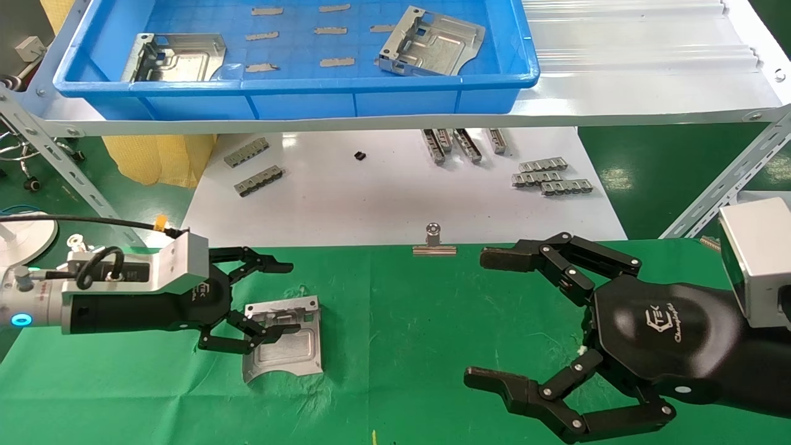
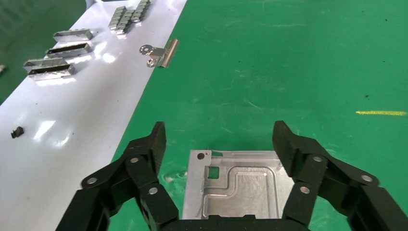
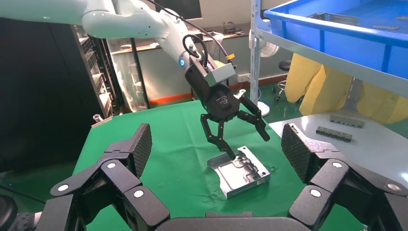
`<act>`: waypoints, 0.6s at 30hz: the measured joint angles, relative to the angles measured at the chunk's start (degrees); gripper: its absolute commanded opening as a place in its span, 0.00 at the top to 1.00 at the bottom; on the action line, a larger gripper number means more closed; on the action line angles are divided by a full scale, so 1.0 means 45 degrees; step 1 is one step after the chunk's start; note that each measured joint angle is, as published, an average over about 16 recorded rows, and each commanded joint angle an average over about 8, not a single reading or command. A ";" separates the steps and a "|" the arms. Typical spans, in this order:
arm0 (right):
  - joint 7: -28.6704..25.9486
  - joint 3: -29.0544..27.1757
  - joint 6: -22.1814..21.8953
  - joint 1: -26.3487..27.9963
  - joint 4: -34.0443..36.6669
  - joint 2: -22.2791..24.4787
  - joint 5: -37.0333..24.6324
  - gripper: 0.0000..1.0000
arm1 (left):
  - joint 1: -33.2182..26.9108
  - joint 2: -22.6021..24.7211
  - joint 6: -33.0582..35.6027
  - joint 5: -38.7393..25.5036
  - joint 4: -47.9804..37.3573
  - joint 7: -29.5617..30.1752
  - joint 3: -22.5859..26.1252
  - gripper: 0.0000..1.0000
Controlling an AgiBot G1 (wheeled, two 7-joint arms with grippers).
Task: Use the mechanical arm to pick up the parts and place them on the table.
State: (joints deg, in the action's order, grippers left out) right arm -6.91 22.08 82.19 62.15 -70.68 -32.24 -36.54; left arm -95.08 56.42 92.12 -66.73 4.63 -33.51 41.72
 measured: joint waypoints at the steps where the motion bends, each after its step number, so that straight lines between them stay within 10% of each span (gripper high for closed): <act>1: 0.0000 0.0000 0.0000 0.0000 0.0000 0.0000 0.0000 0.00 | 0.0058 -0.0034 -0.0003 0.0053 0.0090 0.0072 -0.0041 0.00; 18: 0.0000 0.0000 0.0000 0.0000 0.0001 0.0000 0.0000 0.00 | 0.1721 -0.1100 -0.0332 0.1280 0.3552 0.2255 -0.1319 0.00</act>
State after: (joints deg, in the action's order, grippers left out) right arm -6.91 22.08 82.19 62.14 -70.67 -32.24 -36.54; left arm -87.34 51.47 90.62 -60.97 20.62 -23.36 35.78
